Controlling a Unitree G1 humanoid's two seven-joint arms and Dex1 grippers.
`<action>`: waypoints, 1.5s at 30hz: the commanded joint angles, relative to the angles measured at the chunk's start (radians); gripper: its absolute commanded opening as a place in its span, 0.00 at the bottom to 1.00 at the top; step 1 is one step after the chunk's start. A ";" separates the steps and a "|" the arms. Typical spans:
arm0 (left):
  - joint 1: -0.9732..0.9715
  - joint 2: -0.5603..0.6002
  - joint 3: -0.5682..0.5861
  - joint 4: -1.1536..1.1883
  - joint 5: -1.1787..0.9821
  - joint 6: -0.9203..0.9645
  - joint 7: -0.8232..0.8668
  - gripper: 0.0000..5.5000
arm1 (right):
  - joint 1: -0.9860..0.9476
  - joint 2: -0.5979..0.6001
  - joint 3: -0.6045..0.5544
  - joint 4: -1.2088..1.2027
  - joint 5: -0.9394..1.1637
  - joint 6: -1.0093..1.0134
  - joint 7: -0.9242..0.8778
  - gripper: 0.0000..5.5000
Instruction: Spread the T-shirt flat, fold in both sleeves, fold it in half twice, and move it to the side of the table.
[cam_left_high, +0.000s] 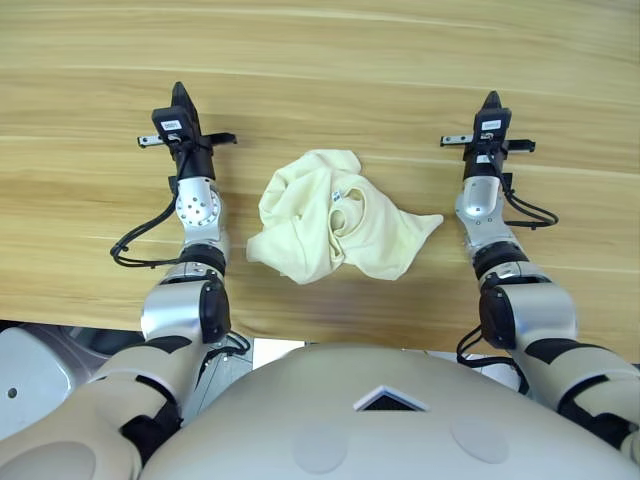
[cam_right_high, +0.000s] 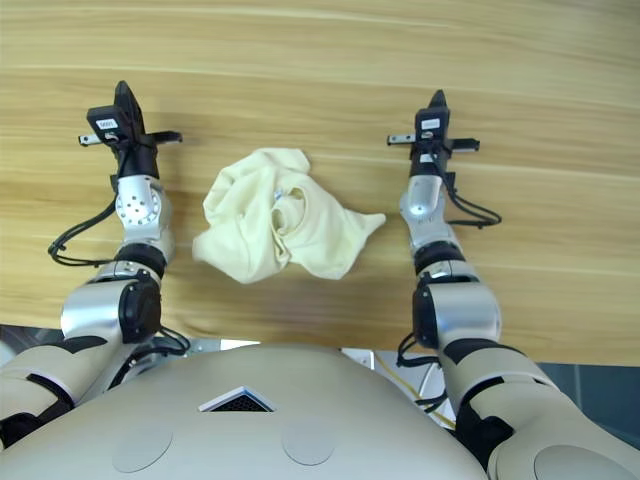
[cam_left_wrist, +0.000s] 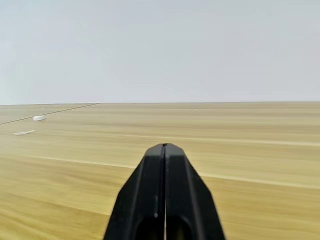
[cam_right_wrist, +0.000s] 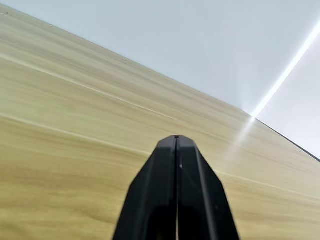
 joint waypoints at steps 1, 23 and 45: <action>-0.013 -0.004 -0.004 0.007 0.000 0.021 0.007 0.00 | -0.017 -0.009 -0.004 0.004 -0.002 0.005 -0.001 0.00; -0.019 -0.009 -0.001 0.020 0.000 0.037 0.004 0.00 | -0.028 -0.009 -0.003 0.016 -0.001 0.009 0.003 0.00; -0.026 -0.023 0.018 0.032 -0.050 0.061 -0.077 0.00 | -0.030 0.019 -0.052 0.018 0.079 -0.009 0.122 0.00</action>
